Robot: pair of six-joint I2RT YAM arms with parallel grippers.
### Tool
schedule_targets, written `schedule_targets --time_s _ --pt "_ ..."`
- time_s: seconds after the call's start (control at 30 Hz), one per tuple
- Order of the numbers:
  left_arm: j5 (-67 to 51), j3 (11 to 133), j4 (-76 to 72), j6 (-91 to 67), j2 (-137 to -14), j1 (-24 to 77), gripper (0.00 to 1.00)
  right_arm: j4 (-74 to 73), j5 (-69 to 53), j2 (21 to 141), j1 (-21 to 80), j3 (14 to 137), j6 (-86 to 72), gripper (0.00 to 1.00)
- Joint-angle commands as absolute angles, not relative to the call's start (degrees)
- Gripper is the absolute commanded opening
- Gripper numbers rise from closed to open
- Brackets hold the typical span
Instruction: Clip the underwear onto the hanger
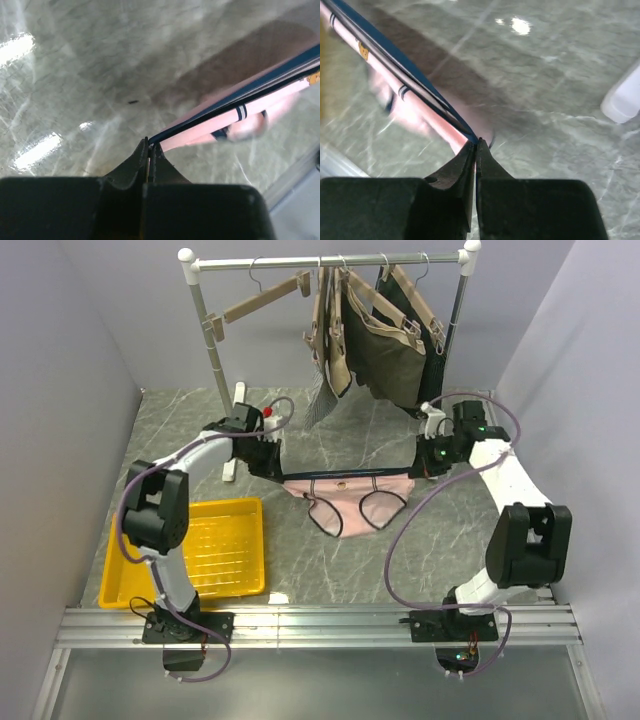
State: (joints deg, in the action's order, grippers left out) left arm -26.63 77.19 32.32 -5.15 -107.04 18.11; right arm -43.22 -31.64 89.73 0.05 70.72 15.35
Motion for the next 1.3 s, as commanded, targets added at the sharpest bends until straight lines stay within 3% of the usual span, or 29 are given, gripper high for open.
schedule_targets --time_s 0.0,0.33,0.73,0.9,1.0,1.1,1.27 --pt "-32.14 74.11 33.66 2.0 -100.55 16.87 0.0 -48.95 -40.32 86.4 -1.23 69.7 23.73 0.0" --pt "-41.39 62.85 32.86 15.9 -80.97 22.23 0.0 -57.12 -53.24 76.49 -0.88 67.85 32.51 0.0" --pt "-46.76 58.01 45.0 21.8 -56.88 26.18 0.0 -68.91 -55.9 48.38 -0.53 60.46 39.47 0.0" --pt "-46.67 56.34 47.89 20.3 -50.72 29.09 0.0 -70.13 -54.24 42.28 1.56 61.52 38.94 0.0" --pt "-45.45 55.9 48.69 18.38 -50.62 31.37 0.0 -66.04 -50.81 43.67 2.98 59.95 36.06 0.0" --pt "-38.52 54.93 43.87 11.29 -55.0 34.01 0.0 -58.67 -44.93 53.74 5.52 57.58 32.01 0.0" --pt "-30.69 59.23 41.23 4.49 -76.23 34.45 0.0 -46.25 -36.75 72.3 8.0 56.77 23.58 0.0"
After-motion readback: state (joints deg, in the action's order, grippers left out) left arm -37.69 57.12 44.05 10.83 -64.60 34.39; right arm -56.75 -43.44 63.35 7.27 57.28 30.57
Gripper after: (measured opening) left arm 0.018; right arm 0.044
